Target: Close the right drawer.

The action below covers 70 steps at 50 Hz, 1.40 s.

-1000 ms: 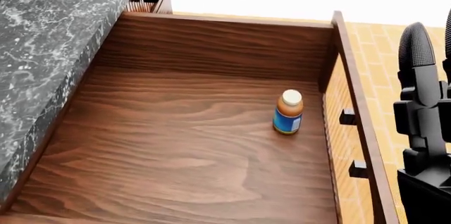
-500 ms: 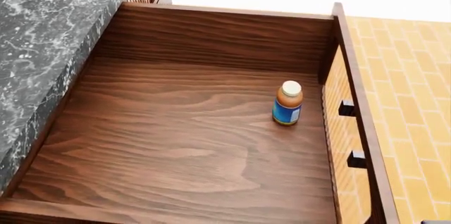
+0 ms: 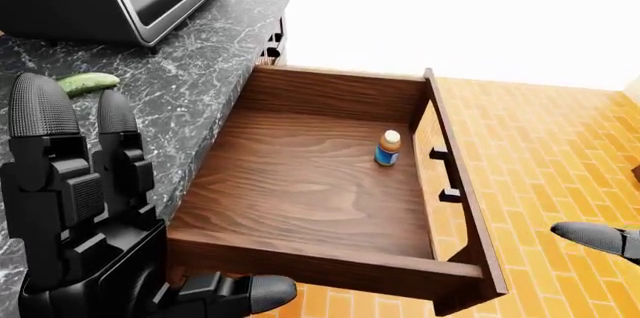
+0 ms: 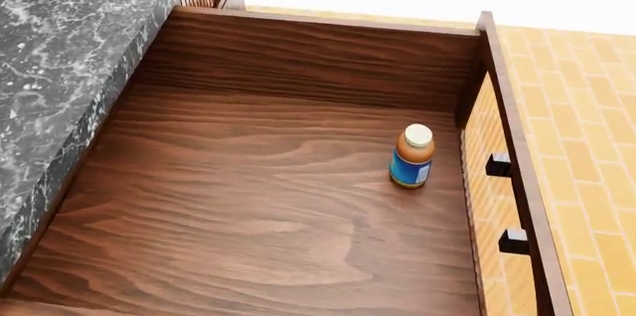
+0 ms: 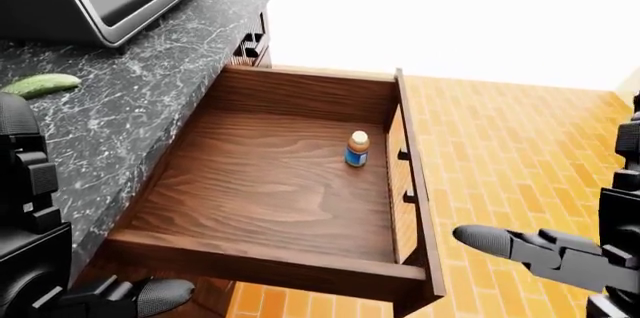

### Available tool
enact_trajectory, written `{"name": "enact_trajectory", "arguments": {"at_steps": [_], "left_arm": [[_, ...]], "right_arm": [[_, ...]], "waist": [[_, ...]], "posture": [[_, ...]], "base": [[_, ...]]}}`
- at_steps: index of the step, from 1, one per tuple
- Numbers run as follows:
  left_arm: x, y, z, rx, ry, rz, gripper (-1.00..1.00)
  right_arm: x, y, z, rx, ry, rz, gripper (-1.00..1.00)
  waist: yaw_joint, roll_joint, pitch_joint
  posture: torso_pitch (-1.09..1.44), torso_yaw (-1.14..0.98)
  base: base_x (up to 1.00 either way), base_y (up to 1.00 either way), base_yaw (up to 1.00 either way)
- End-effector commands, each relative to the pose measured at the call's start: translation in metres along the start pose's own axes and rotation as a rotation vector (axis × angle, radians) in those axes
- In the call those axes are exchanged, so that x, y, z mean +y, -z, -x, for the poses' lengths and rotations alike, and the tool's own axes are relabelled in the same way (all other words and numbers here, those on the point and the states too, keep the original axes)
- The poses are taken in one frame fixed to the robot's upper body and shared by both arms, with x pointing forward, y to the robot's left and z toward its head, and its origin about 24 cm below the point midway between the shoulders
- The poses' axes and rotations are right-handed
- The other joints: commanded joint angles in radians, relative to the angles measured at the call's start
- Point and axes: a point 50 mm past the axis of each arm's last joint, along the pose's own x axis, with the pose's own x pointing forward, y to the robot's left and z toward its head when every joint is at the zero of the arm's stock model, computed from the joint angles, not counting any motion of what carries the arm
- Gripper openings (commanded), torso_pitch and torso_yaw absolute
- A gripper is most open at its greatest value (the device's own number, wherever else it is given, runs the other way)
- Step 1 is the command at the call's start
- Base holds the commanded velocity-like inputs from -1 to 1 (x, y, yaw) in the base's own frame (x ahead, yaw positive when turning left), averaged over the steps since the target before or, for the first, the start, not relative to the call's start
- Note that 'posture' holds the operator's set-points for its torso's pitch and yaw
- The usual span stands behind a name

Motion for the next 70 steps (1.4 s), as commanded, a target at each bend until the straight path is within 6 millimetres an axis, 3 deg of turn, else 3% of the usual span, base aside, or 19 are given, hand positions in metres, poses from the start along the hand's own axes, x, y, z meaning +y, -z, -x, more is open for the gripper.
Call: {"name": "enact_trajectory", "arguments": {"at_steps": [1,16,33,38,45,52,62,70], "left_arm": [[0.000,-0.010,-0.001,-0.061,-0.003,0.003,1.00],[0.000,-0.011,-0.001,-0.062,-0.004,0.003,1.00],[0.000,-0.010,-0.002,-0.060,-0.005,0.004,1.00],[0.000,-0.010,-0.002,-0.060,-0.004,0.003,1.00],[0.000,-0.010,-0.001,-0.058,-0.003,0.004,1.00],[0.000,-0.010,-0.001,-0.059,-0.003,0.002,1.00],[0.000,-0.010,-0.002,-0.059,-0.004,0.003,1.00],[0.000,-0.010,-0.002,-0.059,-0.004,0.004,1.00]], "right_arm": [[-0.002,-0.007,0.000,-0.039,-0.016,0.020,1.00],[-0.043,0.018,0.004,0.020,0.092,0.097,1.00],[-0.078,0.081,0.032,0.170,0.199,0.137,1.00],[-0.075,0.103,0.040,0.223,0.183,0.128,1.00],[-0.064,0.151,0.060,0.322,0.178,0.092,1.00],[-0.059,0.186,0.078,0.397,0.177,0.078,1.00],[-0.044,0.212,0.088,0.448,0.150,0.063,1.00],[-0.031,0.220,0.089,0.465,0.118,0.047,1.00]], "waist": [[0.000,-0.002,-0.008],[0.000,-0.003,0.001],[-0.003,-0.003,0.004],[-0.003,-0.003,0.004],[-0.006,-0.002,0.001],[-0.005,-0.002,-0.002],[-0.006,-0.003,-0.007],[-0.002,-0.007,-0.010]], "posture": [[0.00,0.00],[0.00,0.00],[0.00,0.00],[0.00,0.00],[0.00,0.00],[0.00,0.00],[0.00,0.00],[0.00,0.00]], "base": [[0.00,0.00,0.00],[0.00,0.00,0.00],[0.00,0.00,0.00],[0.00,0.00,0.00],[0.00,0.00,0.00],[0.00,0.00,0.00],[0.00,0.00,0.00],[0.00,0.00,0.00]]}}
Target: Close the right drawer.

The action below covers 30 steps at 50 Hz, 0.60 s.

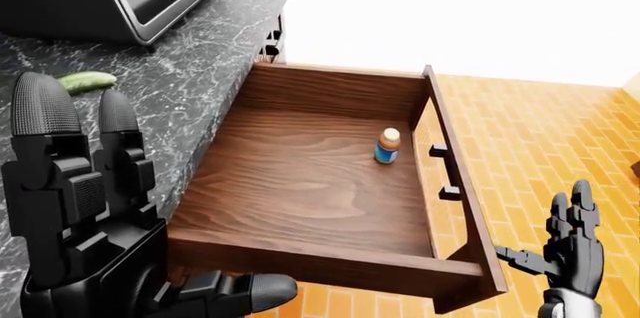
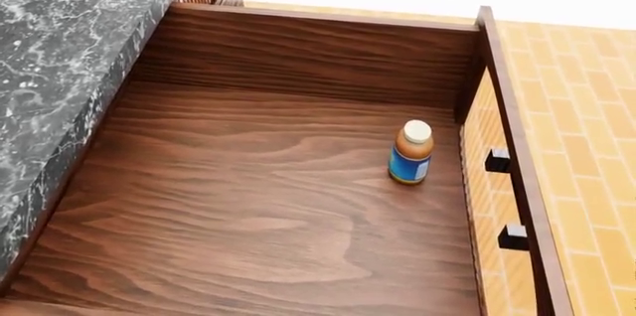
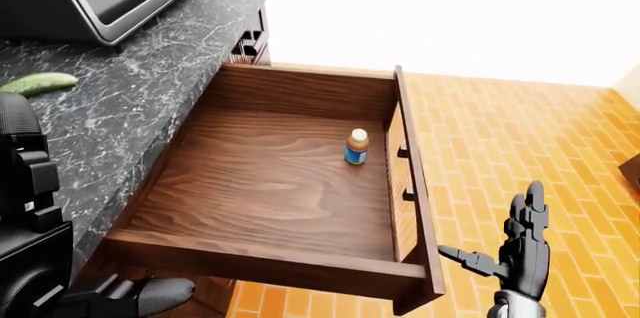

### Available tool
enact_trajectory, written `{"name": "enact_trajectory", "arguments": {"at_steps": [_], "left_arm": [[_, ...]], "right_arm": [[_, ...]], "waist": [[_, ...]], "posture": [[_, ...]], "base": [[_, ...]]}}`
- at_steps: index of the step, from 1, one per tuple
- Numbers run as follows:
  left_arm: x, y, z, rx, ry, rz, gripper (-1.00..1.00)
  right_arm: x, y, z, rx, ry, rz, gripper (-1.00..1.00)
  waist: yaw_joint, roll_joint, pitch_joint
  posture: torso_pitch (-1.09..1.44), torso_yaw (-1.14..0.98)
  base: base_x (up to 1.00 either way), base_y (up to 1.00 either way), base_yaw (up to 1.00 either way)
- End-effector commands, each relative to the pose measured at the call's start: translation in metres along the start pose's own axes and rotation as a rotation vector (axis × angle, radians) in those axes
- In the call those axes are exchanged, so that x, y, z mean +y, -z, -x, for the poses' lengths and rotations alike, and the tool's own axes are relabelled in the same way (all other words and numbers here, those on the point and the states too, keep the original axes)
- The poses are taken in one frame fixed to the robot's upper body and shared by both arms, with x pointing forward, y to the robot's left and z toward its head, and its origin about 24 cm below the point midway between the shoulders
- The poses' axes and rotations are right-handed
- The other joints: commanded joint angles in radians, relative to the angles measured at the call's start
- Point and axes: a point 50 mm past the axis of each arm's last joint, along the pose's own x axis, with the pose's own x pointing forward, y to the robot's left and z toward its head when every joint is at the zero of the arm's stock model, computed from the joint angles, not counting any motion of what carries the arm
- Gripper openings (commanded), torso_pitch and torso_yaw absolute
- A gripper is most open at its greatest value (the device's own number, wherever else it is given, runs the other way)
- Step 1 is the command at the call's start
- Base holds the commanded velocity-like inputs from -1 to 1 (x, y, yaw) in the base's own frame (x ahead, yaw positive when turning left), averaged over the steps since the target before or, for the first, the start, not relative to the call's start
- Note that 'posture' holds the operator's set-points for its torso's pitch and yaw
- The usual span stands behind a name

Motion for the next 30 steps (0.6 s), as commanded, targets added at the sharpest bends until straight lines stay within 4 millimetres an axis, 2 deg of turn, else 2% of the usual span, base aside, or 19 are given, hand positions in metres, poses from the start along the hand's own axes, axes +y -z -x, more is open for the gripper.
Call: {"name": "enact_trajectory", "arguments": {"at_steps": [1,13,18,30], "left_arm": [[0.001,-0.010,-0.001,-0.060,-0.004,0.004,1.00],[0.001,-0.010,-0.001,-0.059,-0.003,0.003,1.00],[0.001,-0.010,-0.001,-0.058,-0.004,0.002,1.00],[0.001,-0.010,-0.001,-0.058,-0.004,0.002,1.00]], "right_arm": [[0.000,-0.013,-0.010,-0.086,-0.003,0.013,1.00],[0.022,-0.001,-0.011,-0.063,-0.060,0.002,1.00],[0.038,0.006,-0.011,-0.049,-0.104,0.000,1.00],[0.048,0.010,-0.010,-0.036,-0.137,-0.003,1.00]], "waist": [[0.001,-0.006,-0.011],[0.003,-0.008,-0.013],[0.001,-0.008,-0.014],[0.002,-0.014,-0.012]], "posture": [[0.00,0.00],[0.00,0.00],[0.00,0.00],[0.00,0.00]], "base": [[0.00,0.00,0.00],[0.00,0.00,0.00],[0.00,0.00,0.00],[0.00,0.00,0.00]]}}
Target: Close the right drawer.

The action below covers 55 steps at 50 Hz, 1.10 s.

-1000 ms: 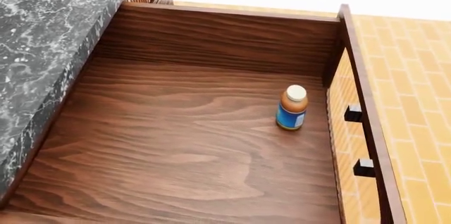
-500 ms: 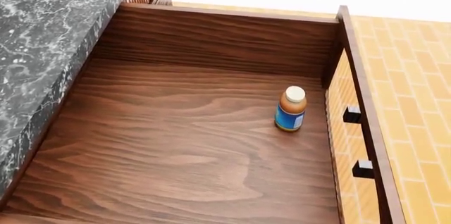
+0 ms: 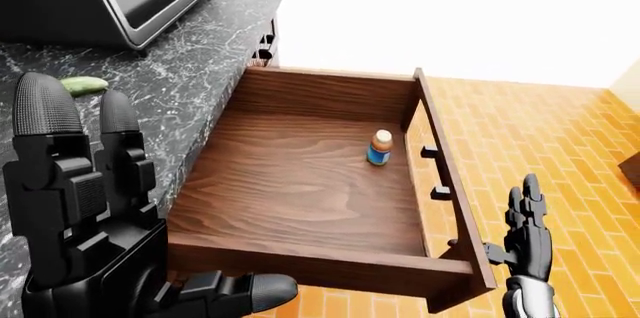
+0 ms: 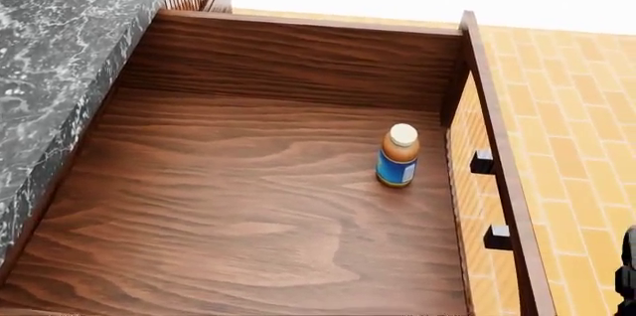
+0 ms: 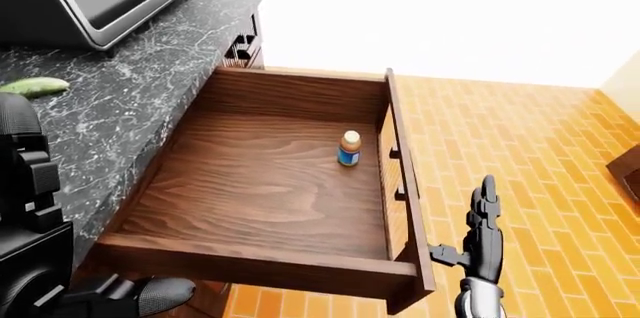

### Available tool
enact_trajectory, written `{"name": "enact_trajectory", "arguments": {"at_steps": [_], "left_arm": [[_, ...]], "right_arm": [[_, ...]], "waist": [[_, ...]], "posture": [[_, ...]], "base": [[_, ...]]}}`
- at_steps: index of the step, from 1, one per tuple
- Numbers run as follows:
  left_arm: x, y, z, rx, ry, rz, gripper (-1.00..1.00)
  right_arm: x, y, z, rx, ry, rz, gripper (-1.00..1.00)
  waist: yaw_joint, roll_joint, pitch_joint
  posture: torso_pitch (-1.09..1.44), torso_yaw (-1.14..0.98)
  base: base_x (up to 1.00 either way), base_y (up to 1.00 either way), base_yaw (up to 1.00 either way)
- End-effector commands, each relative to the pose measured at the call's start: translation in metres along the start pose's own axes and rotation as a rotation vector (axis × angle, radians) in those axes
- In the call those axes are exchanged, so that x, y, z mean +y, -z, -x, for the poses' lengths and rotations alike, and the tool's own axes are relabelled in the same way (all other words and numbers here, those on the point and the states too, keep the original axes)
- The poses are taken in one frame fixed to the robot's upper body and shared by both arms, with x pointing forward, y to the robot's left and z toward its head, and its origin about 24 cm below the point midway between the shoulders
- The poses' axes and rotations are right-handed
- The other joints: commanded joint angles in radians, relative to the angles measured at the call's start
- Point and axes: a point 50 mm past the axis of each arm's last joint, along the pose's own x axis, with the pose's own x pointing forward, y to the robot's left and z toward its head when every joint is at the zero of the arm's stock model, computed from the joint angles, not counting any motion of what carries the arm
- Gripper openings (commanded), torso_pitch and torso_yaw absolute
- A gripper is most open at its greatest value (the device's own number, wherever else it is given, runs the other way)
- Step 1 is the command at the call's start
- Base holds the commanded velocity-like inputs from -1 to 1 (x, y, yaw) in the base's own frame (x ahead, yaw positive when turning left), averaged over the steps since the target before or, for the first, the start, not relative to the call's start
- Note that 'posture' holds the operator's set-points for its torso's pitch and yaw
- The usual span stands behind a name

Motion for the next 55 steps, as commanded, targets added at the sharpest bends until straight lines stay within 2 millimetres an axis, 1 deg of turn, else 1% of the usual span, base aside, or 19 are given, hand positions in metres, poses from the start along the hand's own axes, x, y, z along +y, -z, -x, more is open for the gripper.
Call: {"name": "enact_trajectory", "arguments": {"at_steps": [1,28,34,43,48,55], "left_arm": [[0.001,-0.010,-0.001,-0.060,-0.004,0.002,1.00],[0.001,-0.010,-0.002,-0.059,-0.006,0.004,1.00],[0.001,-0.010,-0.002,-0.058,-0.005,0.004,1.00],[0.001,-0.010,-0.001,-0.057,-0.005,0.004,1.00],[0.000,-0.010,-0.001,-0.057,-0.004,0.004,1.00],[0.000,-0.010,-0.001,-0.058,-0.005,0.004,1.00]], "right_arm": [[0.004,-0.009,-0.008,-0.062,-0.039,0.012,1.00],[0.019,-0.009,-0.012,-0.044,-0.120,0.038,1.00],[0.025,-0.009,-0.015,-0.040,-0.151,0.050,1.00],[0.029,-0.012,-0.021,-0.041,-0.173,0.054,1.00],[0.036,-0.013,-0.025,-0.039,-0.195,0.055,1.00],[0.038,-0.014,-0.026,-0.038,-0.206,0.056,1.00]], "waist": [[0.003,-0.004,-0.010],[0.009,-0.013,-0.011],[0.008,-0.015,-0.011],[0.008,-0.017,-0.010],[0.008,-0.017,-0.010],[0.007,-0.017,-0.010]], "posture": [[0.00,0.00],[0.00,0.00],[0.00,0.00],[0.00,0.00],[0.00,0.00],[0.00,0.00]], "base": [[0.00,0.00,0.00],[0.00,0.00,0.00],[0.00,0.00,0.00],[0.00,0.00,0.00],[0.00,0.00,0.00],[0.00,0.00,0.00]]}}
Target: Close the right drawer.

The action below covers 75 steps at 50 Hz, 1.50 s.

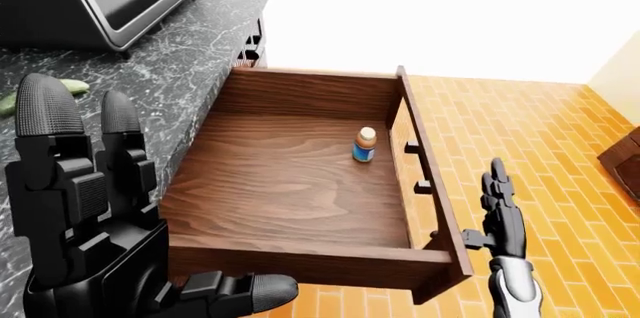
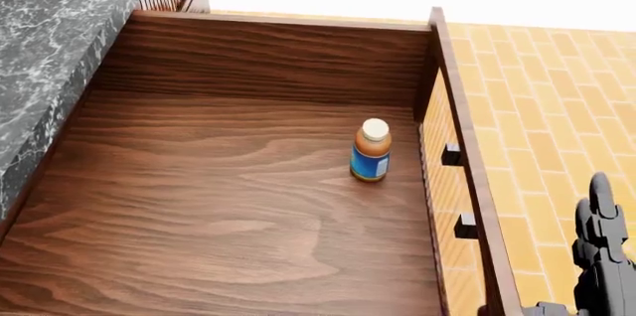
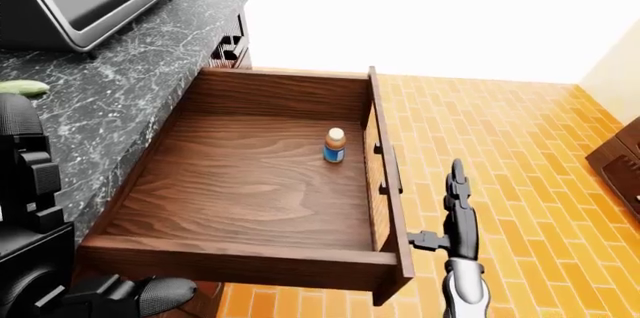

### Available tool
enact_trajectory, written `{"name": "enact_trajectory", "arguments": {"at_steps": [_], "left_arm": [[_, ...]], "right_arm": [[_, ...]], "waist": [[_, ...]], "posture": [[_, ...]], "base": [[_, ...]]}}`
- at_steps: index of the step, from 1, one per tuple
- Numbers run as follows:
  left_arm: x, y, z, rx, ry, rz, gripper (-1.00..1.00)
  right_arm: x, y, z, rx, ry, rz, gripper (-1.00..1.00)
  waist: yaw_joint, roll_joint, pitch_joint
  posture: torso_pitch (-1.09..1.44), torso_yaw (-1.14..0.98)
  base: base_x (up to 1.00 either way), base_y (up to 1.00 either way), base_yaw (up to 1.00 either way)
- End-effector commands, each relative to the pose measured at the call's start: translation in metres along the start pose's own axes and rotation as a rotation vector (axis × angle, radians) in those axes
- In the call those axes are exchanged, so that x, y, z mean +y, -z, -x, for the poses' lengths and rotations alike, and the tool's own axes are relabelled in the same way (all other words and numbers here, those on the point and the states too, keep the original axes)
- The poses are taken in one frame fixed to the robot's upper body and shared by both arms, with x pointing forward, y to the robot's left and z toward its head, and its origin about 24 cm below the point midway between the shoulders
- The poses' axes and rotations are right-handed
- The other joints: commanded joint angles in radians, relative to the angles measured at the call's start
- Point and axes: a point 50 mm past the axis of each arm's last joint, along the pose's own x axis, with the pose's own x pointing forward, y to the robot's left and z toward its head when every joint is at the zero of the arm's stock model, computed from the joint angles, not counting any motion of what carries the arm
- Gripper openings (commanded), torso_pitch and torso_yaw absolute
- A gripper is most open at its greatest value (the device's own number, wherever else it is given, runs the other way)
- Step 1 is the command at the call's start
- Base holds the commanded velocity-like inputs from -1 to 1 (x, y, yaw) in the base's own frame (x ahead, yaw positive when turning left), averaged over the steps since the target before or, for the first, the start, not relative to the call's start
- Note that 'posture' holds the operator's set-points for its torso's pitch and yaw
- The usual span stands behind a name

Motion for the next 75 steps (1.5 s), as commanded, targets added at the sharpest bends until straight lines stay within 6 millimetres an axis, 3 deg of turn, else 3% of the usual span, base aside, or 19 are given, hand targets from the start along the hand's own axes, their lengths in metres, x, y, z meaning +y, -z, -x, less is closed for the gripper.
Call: {"name": "enact_trajectory", "arguments": {"at_steps": [1,31,52,75], "left_arm": [[0.001,-0.010,-0.002,-0.060,-0.004,0.004,1.00],[0.000,-0.010,-0.002,-0.055,-0.001,0.006,1.00],[0.001,-0.010,-0.002,-0.057,-0.003,0.006,1.00],[0.000,-0.010,-0.002,-0.056,-0.001,0.004,1.00]], "right_arm": [[0.008,-0.009,-0.007,-0.057,-0.058,0.017,1.00],[0.026,-0.006,-0.015,-0.005,-0.209,0.019,1.00],[0.046,-0.024,-0.033,-0.021,-0.326,0.050,1.00],[0.068,-0.030,-0.040,-0.017,-0.430,0.087,1.00]], "waist": [[0.005,-0.002,-0.010],[0.004,-0.001,-0.015],[0.008,0.001,-0.016],[0.008,0.005,-0.016]], "posture": [[0.00,0.00],[0.00,0.00],[0.00,0.00],[0.00,0.00]], "base": [[0.00,0.00,0.00],[0.00,0.00,0.00],[0.00,0.00,0.00],[0.00,0.00,0.00]]}}
